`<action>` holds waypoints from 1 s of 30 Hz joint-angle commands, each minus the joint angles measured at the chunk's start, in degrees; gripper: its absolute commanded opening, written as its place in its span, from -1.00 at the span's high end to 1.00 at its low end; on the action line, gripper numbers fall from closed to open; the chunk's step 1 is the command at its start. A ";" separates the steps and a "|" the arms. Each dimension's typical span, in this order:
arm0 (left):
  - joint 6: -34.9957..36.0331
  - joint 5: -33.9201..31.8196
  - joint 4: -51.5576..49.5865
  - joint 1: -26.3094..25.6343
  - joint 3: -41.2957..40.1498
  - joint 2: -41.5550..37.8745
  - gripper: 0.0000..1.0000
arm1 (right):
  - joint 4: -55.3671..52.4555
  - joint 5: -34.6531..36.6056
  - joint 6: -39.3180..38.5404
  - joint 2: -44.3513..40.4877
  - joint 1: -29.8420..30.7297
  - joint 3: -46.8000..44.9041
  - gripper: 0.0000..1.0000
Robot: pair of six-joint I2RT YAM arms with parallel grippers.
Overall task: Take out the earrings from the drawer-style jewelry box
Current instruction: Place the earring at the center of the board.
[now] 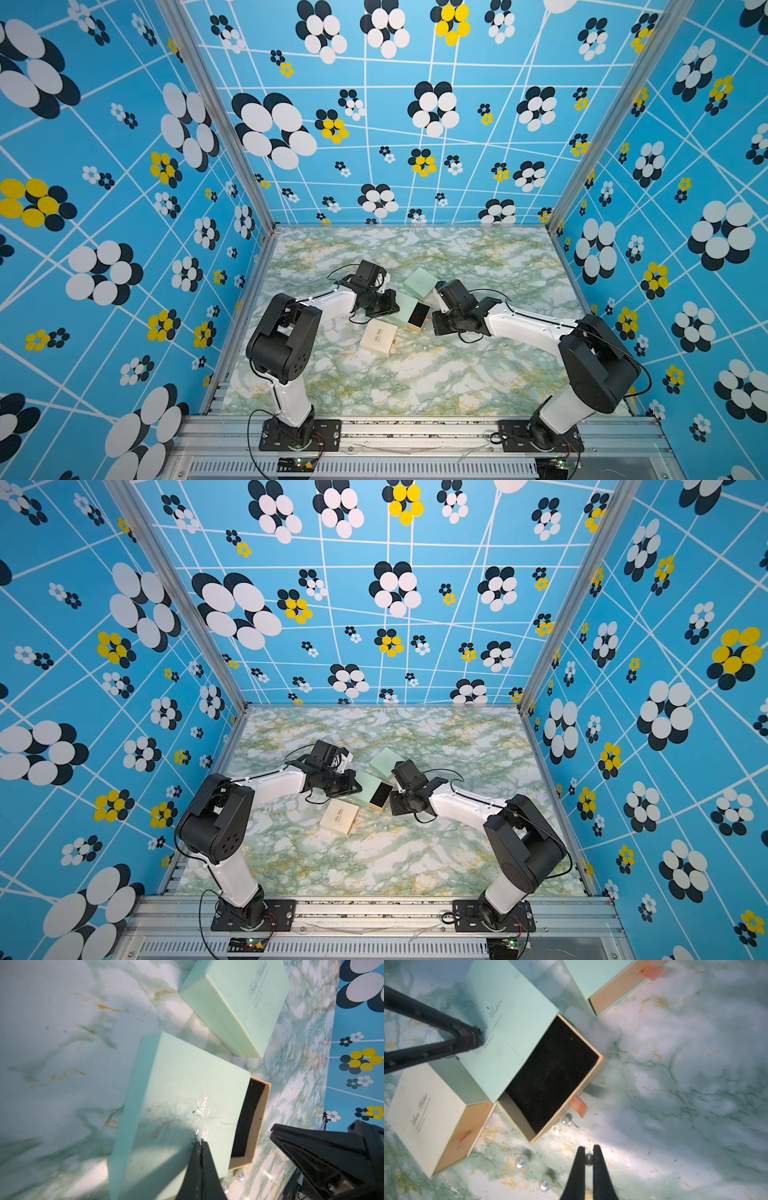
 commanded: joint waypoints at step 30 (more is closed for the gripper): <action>1.06 -3.76 -6.99 0.85 -3.40 0.69 1.00 | 10.50 -8.25 6.40 2.15 -4.10 -6.36 0.66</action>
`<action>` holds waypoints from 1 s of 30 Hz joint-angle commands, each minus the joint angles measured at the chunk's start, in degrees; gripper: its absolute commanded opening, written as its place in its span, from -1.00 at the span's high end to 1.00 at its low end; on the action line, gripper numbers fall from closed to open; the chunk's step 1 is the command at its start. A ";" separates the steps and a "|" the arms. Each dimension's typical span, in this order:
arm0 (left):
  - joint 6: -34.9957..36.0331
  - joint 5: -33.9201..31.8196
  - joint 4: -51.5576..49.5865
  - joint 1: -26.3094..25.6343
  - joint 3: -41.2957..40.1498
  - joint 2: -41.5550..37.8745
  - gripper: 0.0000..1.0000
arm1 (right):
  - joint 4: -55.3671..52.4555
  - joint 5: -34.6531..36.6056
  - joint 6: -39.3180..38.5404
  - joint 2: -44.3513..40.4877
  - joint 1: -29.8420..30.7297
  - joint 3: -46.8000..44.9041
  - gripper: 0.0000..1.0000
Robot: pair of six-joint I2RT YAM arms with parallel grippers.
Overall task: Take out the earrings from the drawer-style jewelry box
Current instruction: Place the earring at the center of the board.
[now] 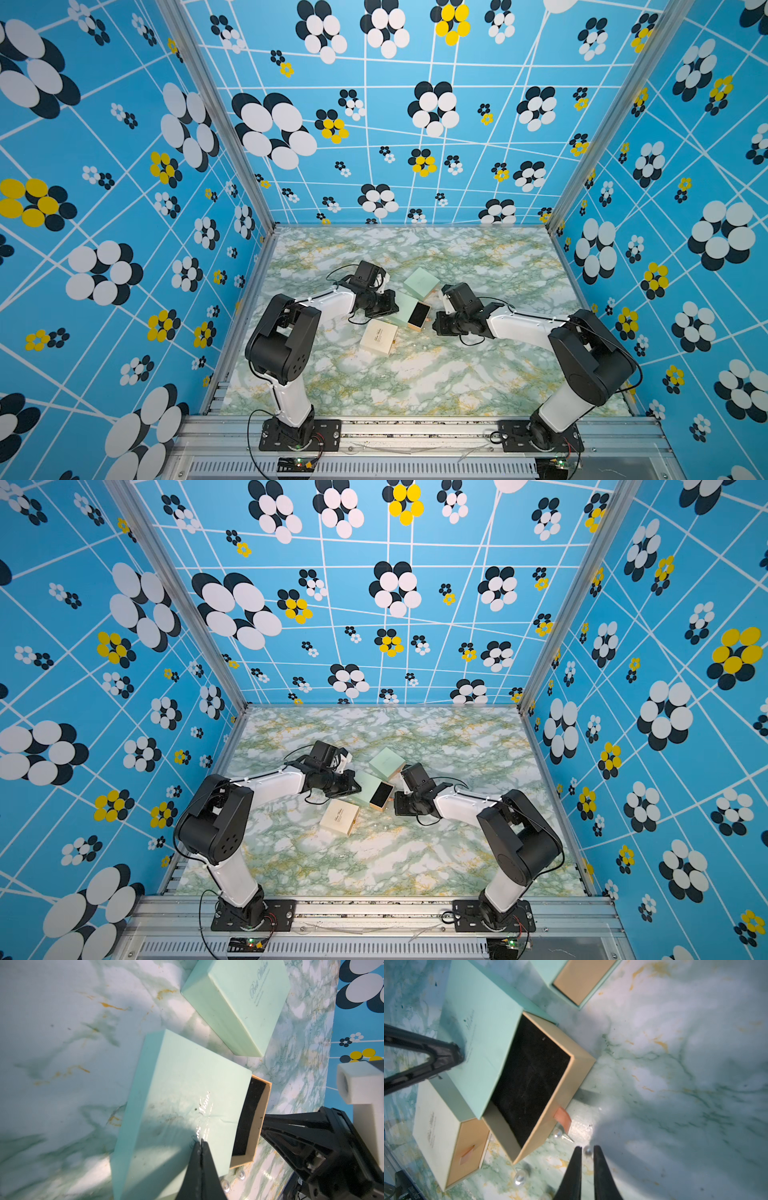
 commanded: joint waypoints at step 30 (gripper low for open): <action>2.44 -3.77 -9.25 5.36 6.30 -1.55 1.00 | -7.42 4.30 -4.21 0.13 -1.10 5.97 0.65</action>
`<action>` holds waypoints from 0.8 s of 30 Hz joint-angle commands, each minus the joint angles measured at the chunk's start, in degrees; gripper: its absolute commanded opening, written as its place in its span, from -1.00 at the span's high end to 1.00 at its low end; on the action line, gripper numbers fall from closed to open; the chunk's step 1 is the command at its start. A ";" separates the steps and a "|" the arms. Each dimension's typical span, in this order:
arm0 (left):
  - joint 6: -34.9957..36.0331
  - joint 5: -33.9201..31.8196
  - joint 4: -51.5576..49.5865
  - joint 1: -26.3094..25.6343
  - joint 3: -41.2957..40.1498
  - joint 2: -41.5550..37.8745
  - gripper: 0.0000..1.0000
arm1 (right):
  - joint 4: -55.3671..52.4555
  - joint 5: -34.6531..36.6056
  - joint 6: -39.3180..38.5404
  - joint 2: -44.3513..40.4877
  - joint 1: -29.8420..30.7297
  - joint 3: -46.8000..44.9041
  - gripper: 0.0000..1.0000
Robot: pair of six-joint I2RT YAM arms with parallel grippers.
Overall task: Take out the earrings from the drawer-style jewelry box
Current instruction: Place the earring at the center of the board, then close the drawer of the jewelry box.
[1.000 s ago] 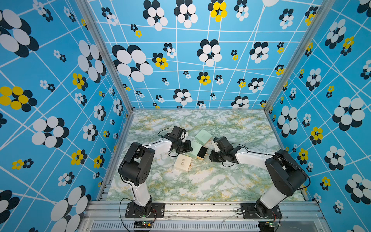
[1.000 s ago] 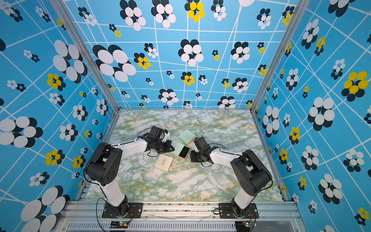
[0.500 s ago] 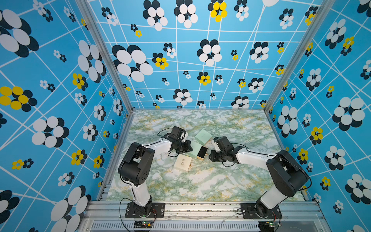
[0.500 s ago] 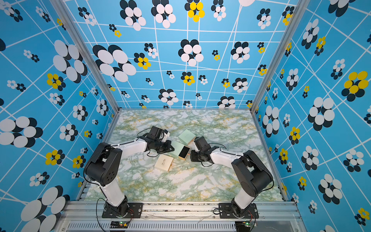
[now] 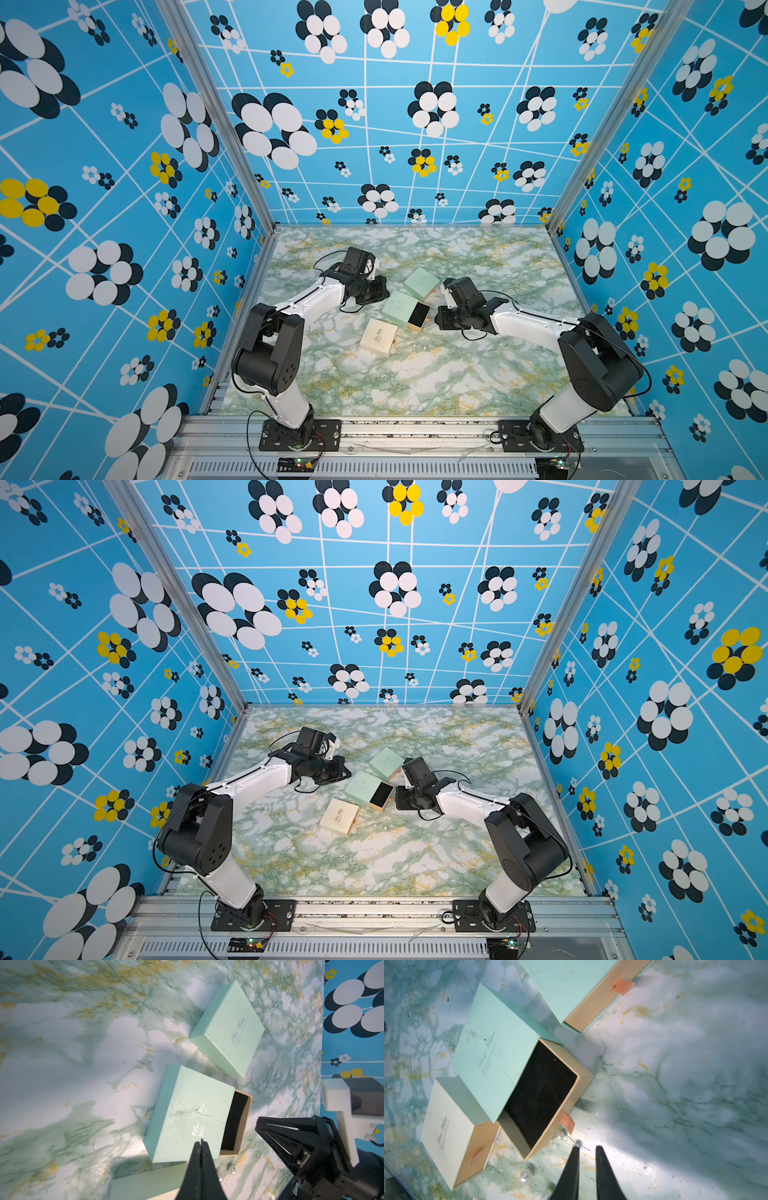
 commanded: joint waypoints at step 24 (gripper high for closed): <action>1.79 -2.14 -0.51 1.29 2.61 9.01 1.00 | -8.84 4.65 -4.41 11.10 -0.45 12.38 0.69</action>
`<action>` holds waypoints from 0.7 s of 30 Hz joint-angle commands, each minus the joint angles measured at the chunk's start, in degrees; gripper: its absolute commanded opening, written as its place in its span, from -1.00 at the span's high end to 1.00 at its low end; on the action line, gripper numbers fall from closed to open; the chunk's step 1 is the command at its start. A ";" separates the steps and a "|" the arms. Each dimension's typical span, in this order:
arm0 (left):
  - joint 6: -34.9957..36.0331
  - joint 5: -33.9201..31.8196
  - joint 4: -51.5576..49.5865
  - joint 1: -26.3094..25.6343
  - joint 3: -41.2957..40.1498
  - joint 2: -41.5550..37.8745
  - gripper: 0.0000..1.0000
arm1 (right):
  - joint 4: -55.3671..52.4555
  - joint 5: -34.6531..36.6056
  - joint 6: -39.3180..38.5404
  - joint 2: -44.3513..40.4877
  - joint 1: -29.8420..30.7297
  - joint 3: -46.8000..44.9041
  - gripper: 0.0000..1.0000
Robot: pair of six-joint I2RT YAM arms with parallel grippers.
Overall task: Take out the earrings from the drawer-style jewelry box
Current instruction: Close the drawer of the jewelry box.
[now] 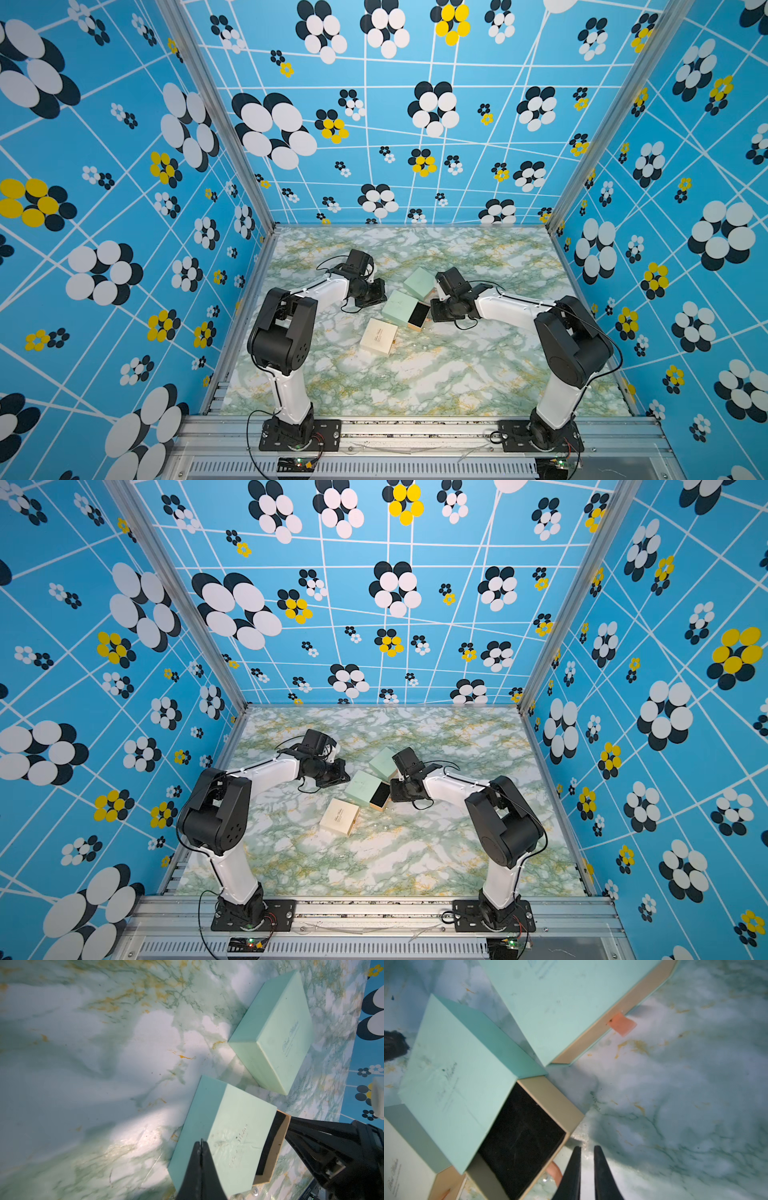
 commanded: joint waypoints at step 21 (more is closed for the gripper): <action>0.72 -2.95 0.06 -1.28 0.60 3.10 1.00 | -1.28 0.02 -0.43 1.53 -0.29 1.36 0.71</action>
